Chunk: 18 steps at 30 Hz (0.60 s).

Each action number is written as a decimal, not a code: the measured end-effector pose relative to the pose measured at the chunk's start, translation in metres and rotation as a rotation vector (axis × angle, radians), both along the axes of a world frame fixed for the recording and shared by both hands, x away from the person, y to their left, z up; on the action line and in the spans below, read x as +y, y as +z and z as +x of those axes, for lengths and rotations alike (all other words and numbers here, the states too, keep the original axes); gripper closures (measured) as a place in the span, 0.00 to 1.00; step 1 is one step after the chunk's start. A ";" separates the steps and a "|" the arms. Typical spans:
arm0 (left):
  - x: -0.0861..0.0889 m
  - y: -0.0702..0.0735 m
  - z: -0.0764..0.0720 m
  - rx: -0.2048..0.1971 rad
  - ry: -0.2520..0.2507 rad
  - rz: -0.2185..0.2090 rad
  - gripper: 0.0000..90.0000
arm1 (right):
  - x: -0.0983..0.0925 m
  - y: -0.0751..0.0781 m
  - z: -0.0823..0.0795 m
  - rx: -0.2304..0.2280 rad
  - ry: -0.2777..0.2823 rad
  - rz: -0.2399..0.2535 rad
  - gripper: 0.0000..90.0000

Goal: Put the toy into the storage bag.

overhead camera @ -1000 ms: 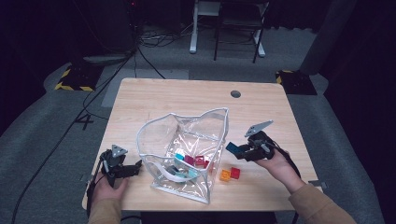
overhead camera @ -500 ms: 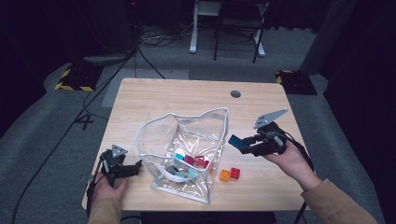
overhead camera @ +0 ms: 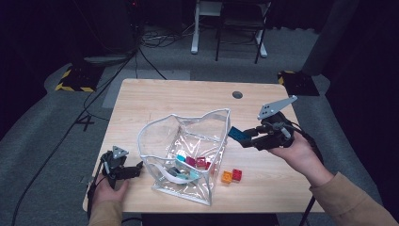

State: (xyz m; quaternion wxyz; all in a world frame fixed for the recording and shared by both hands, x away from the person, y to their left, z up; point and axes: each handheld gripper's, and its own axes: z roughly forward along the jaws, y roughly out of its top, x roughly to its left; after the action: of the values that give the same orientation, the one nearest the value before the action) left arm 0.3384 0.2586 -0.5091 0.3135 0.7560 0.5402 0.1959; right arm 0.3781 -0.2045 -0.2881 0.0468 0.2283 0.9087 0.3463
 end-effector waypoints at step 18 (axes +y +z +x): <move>0.000 0.000 0.000 0.000 0.000 0.000 0.13 | 0.054 0.044 0.007 -0.074 0.082 0.006 0.65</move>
State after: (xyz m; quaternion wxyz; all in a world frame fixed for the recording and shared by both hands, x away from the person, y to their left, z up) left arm 0.3384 0.2587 -0.5091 0.3134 0.7561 0.5401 0.1959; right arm 0.3850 -0.1504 -0.2445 0.0653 0.1779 0.9140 0.3589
